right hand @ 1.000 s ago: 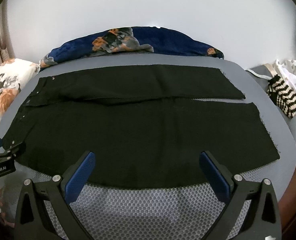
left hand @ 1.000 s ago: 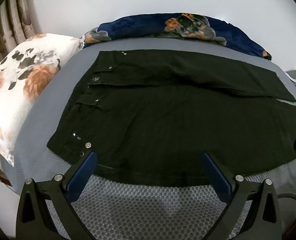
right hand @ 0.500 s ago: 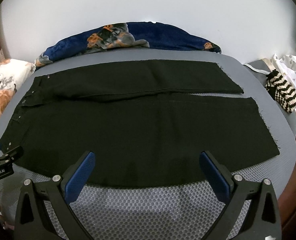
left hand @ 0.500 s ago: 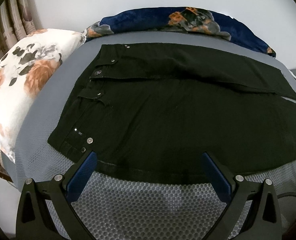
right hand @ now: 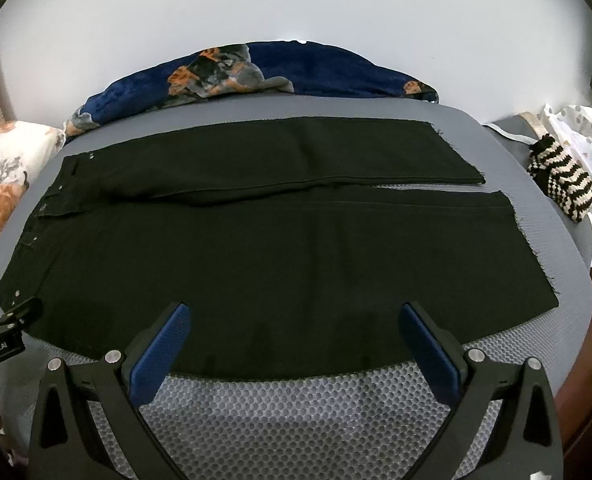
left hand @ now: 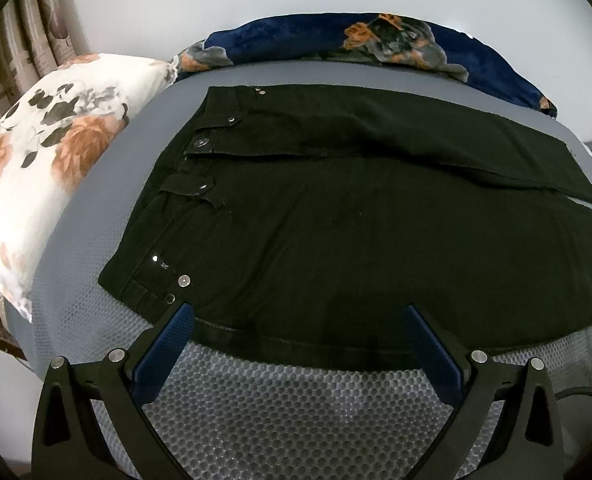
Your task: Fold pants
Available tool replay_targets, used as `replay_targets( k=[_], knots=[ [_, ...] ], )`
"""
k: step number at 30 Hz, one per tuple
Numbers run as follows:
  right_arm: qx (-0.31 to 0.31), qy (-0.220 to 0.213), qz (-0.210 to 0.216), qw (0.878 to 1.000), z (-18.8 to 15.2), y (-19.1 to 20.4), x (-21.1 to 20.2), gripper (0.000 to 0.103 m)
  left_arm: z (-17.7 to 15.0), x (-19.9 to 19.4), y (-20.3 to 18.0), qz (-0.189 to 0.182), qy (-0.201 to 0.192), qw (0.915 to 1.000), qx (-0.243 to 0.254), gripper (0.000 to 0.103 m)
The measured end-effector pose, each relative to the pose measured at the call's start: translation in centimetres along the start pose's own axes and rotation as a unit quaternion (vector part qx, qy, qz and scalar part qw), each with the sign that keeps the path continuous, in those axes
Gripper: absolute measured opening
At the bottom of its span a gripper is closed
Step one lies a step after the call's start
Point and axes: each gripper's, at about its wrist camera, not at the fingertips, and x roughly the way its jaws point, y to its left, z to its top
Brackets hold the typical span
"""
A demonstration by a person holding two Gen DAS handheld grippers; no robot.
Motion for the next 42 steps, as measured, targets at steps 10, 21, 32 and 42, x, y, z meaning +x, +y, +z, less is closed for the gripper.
replay_targets(
  k=[10,21,32,42],
  knots=[
    [0.000,0.001,0.011,1.000,0.0,0.1,0.1,0.103,0.2,0.0,0.3,-0.001,0.000,1.0000,-0.009,0.103],
    [0.000,0.000,0.011,1.000,0.2,0.0,0.2,0.103,0.3,0.2,0.1,-0.003,0.001,1.0000,-0.006,0.103],
    [0.016,0.008,0.011,1.000,1.9,-0.7,1.5,0.103,2.3,0.8,0.7,-0.034,0.003,0.9994,-0.005,0.103],
    [0.007,0.006,0.093,0.996,7.2,1.7,3.7,0.103,12.5,2.9,10.4,-0.121,-0.016,0.9888,-0.086,0.082]
  ],
)
